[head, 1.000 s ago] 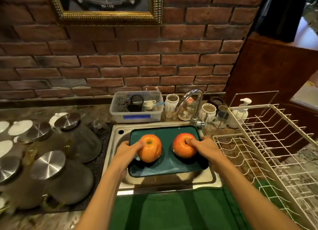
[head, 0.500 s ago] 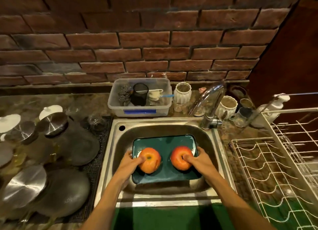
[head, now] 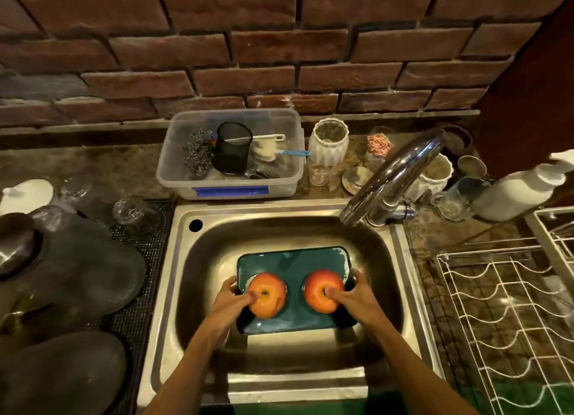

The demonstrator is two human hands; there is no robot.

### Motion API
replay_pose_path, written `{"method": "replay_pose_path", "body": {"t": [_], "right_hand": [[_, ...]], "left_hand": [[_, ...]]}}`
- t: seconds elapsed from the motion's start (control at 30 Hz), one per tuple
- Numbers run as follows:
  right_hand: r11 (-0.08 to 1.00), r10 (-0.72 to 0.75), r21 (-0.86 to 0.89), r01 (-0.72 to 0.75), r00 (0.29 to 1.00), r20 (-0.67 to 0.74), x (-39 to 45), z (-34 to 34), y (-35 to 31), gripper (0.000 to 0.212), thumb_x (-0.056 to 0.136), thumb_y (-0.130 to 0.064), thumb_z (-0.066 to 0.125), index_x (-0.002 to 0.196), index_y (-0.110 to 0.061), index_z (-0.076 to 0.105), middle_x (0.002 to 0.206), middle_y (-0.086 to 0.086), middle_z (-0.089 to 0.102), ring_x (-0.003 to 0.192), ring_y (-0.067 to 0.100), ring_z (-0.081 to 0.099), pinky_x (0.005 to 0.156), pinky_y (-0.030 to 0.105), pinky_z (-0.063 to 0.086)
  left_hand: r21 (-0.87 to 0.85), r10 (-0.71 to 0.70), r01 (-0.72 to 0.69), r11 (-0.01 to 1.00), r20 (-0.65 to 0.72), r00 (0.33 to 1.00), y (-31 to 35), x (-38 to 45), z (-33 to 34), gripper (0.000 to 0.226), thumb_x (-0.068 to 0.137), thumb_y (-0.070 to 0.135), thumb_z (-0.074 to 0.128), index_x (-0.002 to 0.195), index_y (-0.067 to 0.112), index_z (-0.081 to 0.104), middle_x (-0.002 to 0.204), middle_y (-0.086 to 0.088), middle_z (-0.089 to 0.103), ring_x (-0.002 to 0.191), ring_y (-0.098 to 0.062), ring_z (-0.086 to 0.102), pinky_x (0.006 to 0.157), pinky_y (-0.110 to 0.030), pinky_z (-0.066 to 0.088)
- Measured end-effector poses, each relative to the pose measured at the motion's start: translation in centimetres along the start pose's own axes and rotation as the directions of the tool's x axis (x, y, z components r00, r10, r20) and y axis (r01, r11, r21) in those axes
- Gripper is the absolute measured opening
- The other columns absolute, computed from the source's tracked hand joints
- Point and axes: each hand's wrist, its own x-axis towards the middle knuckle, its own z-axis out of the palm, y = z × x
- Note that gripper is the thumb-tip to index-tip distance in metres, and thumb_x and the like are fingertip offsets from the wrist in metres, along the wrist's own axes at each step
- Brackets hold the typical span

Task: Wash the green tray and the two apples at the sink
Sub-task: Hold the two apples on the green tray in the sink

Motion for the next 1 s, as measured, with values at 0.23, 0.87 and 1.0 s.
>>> {"method": "replay_pose_path", "body": {"t": [0.23, 0.87, 1.0], "right_hand": [[0.999, 0.047, -0.021, -0.048, 0.999, -0.022, 2.1, 0.8, 1.8, 0.085, 0.069, -0.024, 0.090, 0.140, -0.013, 0.044, 0.117, -0.001, 0.060, 0.110, 0.020, 0.059, 0.098, 0.037, 0.050], [0.998, 0.066, 0.024, -0.066, 0.998, 0.002, 3.9, 1.7, 3.6, 0.071, 0.073, -0.030, 0.086, 0.132, -0.028, 0.046, 0.105, -0.013, 0.060, 0.093, 0.008, 0.059, 0.085, 0.032, 0.049], [0.998, 0.063, 0.006, -0.063, 0.998, 0.002, 3.9, 1.7, 3.4, 0.082, 0.073, -0.031, 0.086, 0.142, -0.018, 0.045, 0.116, -0.004, 0.060, 0.104, 0.017, 0.059, 0.090, 0.035, 0.050]], "left_hand": [[0.022, -0.015, 0.015, 1.000, 0.006, 1.000, -0.6, 2.2, 0.1, 0.065, 0.085, 0.005, 0.074, 0.142, 0.012, 0.044, 0.123, -0.011, 0.064, 0.111, -0.030, 0.064, 0.101, -0.050, 0.051], [-0.019, -0.031, 0.033, 0.999, 0.082, 0.996, -2.9, 5.3, -0.4, 0.035, 0.072, 0.026, 0.079, 0.102, 0.038, 0.063, 0.093, 0.012, 0.077, 0.087, -0.010, 0.075, 0.065, -0.023, 0.059], [-0.024, -0.032, 0.034, 0.999, 0.069, 0.997, -3.0, 5.4, -0.3, 0.035, 0.078, 0.026, 0.079, 0.104, 0.039, 0.060, 0.103, 0.007, 0.073, 0.089, -0.015, 0.075, 0.066, -0.024, 0.059]]}}
